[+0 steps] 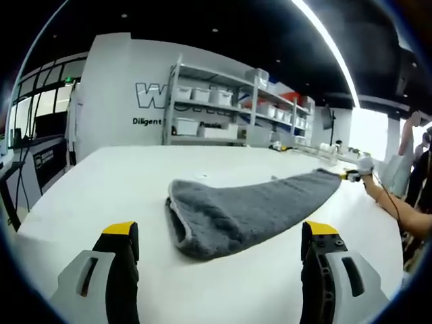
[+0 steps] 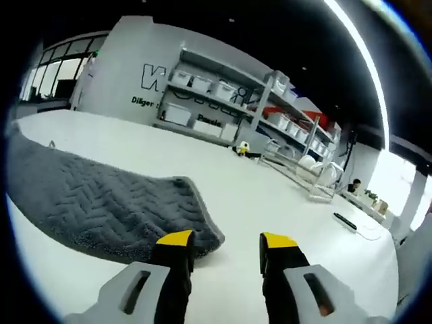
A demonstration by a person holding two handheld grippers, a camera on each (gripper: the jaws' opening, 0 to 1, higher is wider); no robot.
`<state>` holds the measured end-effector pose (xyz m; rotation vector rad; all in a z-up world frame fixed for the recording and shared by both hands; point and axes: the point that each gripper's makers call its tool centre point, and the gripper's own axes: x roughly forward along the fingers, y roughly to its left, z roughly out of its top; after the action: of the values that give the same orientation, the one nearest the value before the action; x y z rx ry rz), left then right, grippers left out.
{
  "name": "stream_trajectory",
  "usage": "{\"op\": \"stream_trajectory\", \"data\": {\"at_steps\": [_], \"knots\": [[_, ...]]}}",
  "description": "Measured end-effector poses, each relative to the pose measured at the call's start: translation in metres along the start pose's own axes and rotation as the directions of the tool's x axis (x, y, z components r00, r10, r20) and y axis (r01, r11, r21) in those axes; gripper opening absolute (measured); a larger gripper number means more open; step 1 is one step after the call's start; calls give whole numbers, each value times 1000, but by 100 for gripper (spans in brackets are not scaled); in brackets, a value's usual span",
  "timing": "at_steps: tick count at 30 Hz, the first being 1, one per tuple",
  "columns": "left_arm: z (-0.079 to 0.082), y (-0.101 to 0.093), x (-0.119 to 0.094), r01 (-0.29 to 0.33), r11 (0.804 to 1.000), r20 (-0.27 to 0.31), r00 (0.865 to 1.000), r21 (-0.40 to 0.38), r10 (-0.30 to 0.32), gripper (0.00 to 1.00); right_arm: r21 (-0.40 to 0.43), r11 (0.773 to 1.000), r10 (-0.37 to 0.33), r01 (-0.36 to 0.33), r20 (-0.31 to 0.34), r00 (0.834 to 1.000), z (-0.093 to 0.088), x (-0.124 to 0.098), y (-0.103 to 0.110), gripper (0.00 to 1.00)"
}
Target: Open the folded towel by lifting each exposed corner and separating the folded layers until the towel lies flat within the target outline without major curled edges
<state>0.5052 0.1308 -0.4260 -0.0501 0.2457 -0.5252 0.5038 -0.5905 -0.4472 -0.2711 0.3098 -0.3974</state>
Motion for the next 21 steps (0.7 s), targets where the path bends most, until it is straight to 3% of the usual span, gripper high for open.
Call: {"op": "stream_trajectory", "data": {"at_steps": [2,4,6,11,13,18,19,21], "knots": [[1,-1,-1,3,1000,5,1000,0,-3,99,11,1000,27,-27,12,1000,5,-5,5,46],[1,-1,-1,2,1000,3,1000,0,-2,99,31,993,112,-113,31,993,12,-9,23,56],[0,-1,-2,-5,1000,2,1000,0,5,99,56,987,152,-154,41,988,16,-13,34,64],[3,3,-3,-12,1000,14,1000,-7,13,99,38,976,211,-213,49,976,26,-20,52,75],[3,5,-3,-17,1000,14,1000,-8,18,99,44,969,241,-243,47,970,25,-21,59,85],[2,7,-4,-26,1000,14,1000,-12,26,99,34,957,286,-287,19,958,21,-21,74,99],[1,8,-6,-34,999,19,999,-14,35,99,14,953,303,-303,-15,953,16,-22,78,99],[1,9,-7,-43,999,23,999,-13,44,99,17,950,313,-313,-20,949,15,-22,80,99]]}}
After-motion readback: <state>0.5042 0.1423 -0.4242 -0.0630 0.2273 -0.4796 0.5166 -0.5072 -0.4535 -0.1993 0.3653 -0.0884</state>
